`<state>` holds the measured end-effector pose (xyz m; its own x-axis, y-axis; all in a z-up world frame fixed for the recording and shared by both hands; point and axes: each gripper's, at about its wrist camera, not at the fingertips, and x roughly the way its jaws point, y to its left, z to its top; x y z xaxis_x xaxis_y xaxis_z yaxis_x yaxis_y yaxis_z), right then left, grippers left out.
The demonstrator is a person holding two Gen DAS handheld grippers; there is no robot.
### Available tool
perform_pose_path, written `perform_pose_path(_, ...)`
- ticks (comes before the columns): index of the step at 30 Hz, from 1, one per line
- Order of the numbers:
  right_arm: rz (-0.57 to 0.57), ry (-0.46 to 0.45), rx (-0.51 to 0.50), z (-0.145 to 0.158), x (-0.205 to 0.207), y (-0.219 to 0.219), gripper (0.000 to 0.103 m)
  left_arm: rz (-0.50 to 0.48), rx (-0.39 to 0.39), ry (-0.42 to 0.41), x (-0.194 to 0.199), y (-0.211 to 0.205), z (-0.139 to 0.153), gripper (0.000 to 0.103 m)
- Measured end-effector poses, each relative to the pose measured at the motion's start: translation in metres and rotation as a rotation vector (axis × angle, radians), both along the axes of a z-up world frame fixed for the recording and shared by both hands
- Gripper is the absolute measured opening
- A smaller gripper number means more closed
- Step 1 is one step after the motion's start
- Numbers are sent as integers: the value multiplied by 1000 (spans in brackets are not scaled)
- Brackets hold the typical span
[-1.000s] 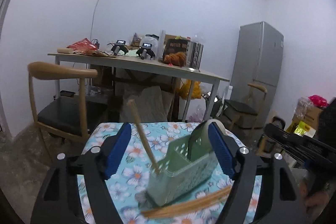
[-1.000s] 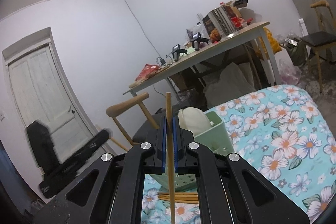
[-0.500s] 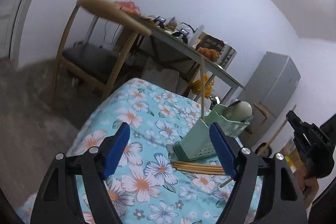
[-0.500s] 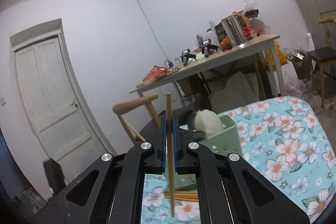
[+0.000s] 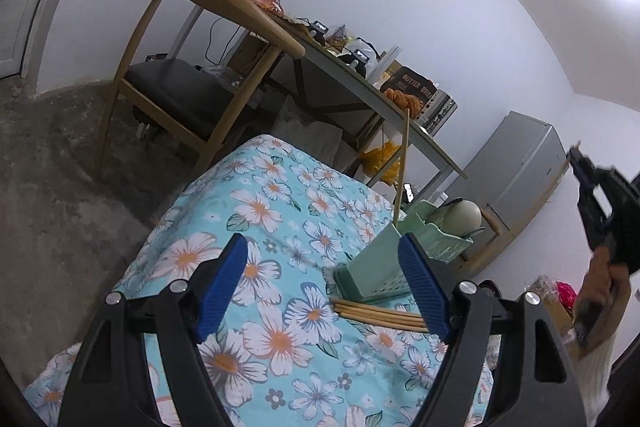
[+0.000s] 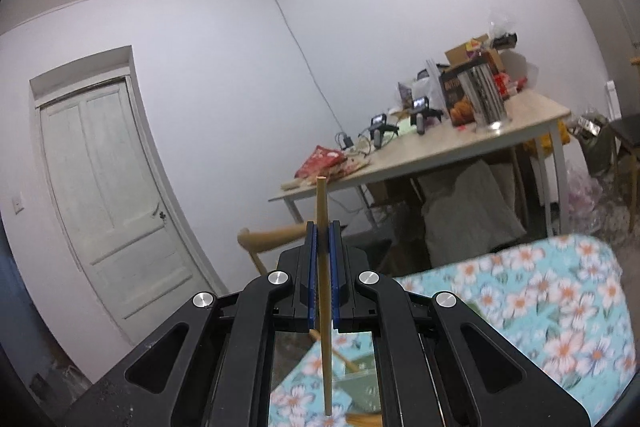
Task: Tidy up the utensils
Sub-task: 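Lower the chopstick into the green holder and open the right tool, then move the left tool to the chopsticks on the cloth and grasp one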
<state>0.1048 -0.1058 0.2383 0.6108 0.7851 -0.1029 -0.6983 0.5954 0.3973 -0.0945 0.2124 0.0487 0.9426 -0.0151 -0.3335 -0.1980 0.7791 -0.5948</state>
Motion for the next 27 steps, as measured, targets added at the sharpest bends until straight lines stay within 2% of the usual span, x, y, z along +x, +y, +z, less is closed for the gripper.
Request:
perform_pose_path(3, -24, -50, 8, 20, 4, 10, 4, 2, -13, -5, -2, 4, 0, 75)
perform_pose_path(7, -57, -109, -3, 26, 8, 26, 4, -1, -8, 4, -2, 6, -1, 75)
perform_pose_path(11, -94, -113, -75, 3, 16, 46, 4, 2, 1, 13, -3, 7, -3, 75)
perform_pose_path(14, -128, -129, -161, -31, 15, 61, 5, 6, 5, 12, -4, 7, -1, 75)
perform_pose_path(17, -109, -82, -234, -68, 20, 74, 7, 6, 14, 15, -3, 6, -1, 75)
perform_pose_path(19, -84, -43, -267, -87, 23, 79, 14, 4, 14, 20, -1, 5, -1, 75)
perform_pose_path(20, -67, -12, -278, -95, 24, 80, 22, 3, 11, 23, 1, 4, -1, 75)
perform_pose_path(22, -47, 17, -264, -102, 20, 76, 31, -8, 4, 25, 3, 2, -1, 75)
perform_pose_path(24, -46, 21, -237, -97, 15, 69, 42, -18, 9, 26, 5, -2, -1, 75)
perform_pose_path(27, -54, -1, -203, -79, 5, 54, 49, -40, 14, 30, 9, -9, -1, 75)
